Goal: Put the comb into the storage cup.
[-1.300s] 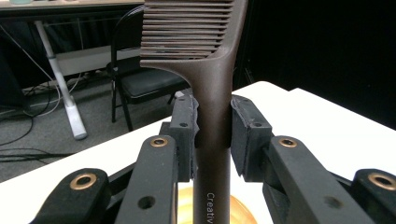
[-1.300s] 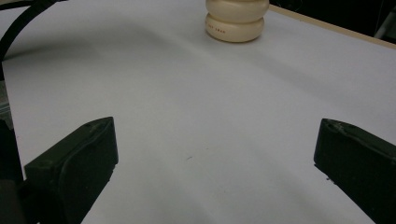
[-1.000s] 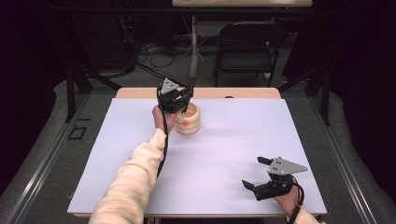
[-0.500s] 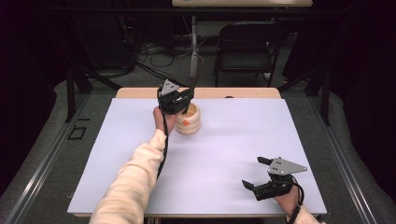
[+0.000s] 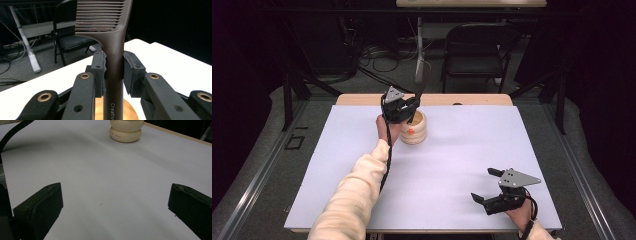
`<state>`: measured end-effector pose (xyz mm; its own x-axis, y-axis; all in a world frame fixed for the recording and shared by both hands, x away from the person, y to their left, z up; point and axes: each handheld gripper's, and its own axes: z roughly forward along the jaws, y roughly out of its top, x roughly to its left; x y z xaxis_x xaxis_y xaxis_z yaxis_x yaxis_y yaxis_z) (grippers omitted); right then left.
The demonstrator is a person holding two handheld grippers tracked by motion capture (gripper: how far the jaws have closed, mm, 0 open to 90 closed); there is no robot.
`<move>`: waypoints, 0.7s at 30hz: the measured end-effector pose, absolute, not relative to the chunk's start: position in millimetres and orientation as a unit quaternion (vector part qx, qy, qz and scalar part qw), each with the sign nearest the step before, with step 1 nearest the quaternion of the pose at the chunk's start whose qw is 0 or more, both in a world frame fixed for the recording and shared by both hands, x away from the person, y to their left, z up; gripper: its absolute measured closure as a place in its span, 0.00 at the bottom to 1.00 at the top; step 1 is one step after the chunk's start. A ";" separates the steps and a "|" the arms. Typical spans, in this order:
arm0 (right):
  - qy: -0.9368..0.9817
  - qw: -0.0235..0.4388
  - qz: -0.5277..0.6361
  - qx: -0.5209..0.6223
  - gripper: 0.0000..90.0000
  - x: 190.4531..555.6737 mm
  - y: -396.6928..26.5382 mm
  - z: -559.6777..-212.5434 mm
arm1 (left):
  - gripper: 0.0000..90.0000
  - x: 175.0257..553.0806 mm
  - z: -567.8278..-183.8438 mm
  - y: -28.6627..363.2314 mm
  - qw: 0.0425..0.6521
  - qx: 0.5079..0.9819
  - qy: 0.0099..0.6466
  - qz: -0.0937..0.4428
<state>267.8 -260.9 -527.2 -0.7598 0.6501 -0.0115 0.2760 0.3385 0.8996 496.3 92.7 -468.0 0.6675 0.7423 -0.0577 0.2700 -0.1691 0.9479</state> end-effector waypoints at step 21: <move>0.797 0.188 0.495 0.292 0.00 267.9 -260.7 -527.3 | 0.80 497.9 -472.8 93.2 0.531 0.747 0.340 0.211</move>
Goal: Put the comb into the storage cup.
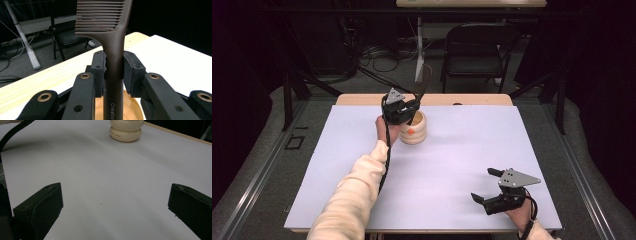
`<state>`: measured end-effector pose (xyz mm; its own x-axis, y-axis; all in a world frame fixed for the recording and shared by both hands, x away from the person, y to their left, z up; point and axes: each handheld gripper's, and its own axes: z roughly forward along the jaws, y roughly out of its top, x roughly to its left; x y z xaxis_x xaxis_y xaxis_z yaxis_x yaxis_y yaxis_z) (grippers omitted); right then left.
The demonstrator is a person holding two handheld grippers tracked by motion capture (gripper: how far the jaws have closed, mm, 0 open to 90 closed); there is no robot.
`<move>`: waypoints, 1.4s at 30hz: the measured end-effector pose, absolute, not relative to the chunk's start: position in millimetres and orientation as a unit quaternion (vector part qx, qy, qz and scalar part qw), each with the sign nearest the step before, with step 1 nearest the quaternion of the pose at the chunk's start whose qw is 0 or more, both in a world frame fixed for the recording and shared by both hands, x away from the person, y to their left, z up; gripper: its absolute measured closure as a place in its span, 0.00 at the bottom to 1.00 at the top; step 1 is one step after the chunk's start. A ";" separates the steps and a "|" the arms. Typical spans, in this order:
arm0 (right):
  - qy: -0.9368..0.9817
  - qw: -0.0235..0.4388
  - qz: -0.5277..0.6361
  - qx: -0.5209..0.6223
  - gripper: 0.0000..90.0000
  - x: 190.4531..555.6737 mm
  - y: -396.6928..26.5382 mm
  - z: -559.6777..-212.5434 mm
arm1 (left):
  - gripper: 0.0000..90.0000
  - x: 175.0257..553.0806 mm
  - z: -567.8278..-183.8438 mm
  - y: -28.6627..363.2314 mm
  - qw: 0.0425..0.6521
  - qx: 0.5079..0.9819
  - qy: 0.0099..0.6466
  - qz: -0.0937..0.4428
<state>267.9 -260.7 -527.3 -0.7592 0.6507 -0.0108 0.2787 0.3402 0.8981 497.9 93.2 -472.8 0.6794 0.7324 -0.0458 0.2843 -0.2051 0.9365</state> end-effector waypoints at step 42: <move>0.796 0.188 0.495 0.292 0.00 267.9 -261.0 -527.1 | 0.80 498.0 -481.7 93.4 0.509 0.765 0.338 0.204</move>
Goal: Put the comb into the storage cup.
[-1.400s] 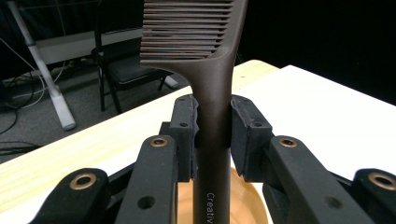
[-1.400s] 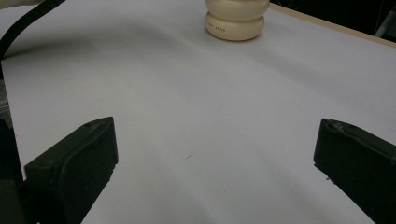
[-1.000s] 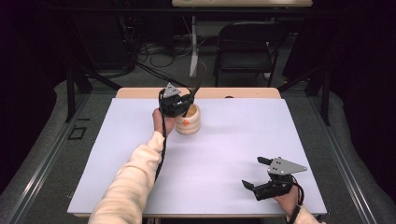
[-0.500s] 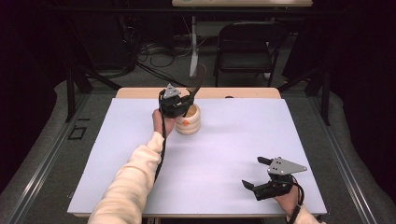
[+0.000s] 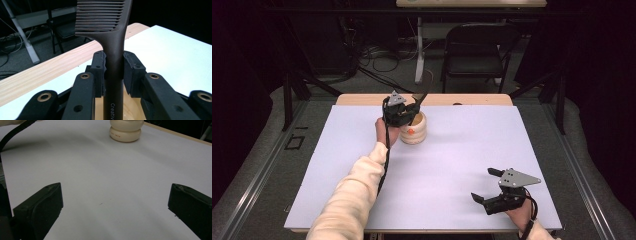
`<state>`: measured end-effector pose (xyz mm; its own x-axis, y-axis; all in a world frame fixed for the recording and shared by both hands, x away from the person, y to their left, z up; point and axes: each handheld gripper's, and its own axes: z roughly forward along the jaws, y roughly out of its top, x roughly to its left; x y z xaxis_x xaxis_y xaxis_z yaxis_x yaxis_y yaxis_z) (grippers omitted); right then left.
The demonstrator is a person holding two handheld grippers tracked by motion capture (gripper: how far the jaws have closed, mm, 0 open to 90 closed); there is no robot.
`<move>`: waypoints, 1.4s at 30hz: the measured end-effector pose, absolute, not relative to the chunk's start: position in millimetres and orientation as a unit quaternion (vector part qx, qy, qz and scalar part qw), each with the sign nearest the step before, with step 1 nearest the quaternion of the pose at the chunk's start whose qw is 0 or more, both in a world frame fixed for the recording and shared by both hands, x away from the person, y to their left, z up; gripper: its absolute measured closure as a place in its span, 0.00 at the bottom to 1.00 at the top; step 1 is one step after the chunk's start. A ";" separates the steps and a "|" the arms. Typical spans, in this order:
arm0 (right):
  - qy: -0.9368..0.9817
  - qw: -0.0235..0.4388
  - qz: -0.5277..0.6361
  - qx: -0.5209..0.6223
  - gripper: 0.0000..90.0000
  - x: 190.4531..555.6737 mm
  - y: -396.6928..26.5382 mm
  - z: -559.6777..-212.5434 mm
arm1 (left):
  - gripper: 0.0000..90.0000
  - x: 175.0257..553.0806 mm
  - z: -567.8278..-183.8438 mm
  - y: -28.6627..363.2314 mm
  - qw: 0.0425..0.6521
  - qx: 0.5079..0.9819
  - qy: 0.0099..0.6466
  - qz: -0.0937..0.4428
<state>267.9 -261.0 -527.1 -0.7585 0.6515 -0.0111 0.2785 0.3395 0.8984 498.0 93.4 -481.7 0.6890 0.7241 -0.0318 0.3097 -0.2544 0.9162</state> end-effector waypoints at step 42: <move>0.796 0.188 0.495 0.291 0.00 267.8 -261.1 -527.0 | 0.80 499.1 -489.8 93.8 0.505 0.768 0.336 0.205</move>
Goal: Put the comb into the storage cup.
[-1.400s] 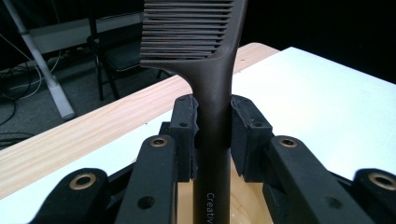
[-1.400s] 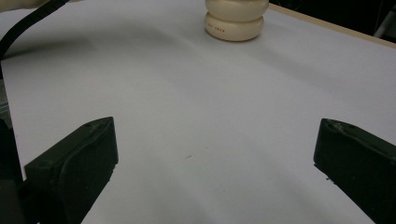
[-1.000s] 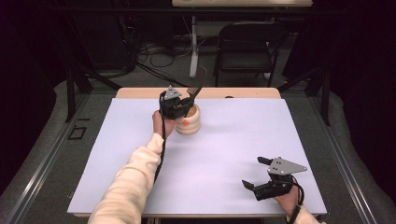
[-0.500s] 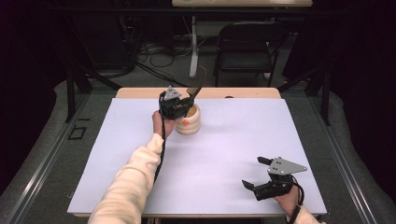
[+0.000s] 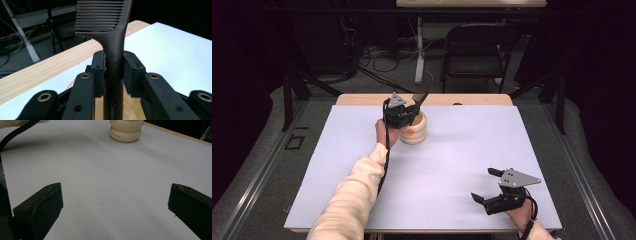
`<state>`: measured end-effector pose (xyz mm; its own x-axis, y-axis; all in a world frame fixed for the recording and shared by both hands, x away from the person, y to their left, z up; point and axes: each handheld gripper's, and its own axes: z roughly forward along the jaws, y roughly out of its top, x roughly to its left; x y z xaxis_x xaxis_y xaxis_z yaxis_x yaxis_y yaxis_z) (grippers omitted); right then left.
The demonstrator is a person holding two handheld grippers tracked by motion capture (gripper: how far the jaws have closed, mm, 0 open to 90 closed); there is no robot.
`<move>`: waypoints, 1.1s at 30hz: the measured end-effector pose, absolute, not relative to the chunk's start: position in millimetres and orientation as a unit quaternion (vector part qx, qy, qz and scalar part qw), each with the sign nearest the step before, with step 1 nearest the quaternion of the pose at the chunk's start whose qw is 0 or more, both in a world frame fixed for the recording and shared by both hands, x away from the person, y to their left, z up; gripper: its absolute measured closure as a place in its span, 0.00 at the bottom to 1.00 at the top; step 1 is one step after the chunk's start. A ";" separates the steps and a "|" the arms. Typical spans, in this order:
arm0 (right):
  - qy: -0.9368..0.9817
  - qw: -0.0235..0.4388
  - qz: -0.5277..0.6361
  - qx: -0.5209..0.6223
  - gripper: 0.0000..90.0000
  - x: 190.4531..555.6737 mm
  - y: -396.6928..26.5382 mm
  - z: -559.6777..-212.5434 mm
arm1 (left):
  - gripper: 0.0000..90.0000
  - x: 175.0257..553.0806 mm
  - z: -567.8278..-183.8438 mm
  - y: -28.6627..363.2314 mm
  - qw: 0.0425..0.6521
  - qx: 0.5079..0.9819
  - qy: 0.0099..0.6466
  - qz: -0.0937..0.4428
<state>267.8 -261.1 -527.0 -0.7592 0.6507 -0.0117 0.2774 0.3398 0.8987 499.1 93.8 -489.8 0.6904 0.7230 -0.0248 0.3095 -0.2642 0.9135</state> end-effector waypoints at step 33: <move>0.798 0.187 0.493 0.292 0.00 268.2 -260.7 -527.5 | 0.80 500.4 -497.0 94.6 0.469 0.793 0.342 0.185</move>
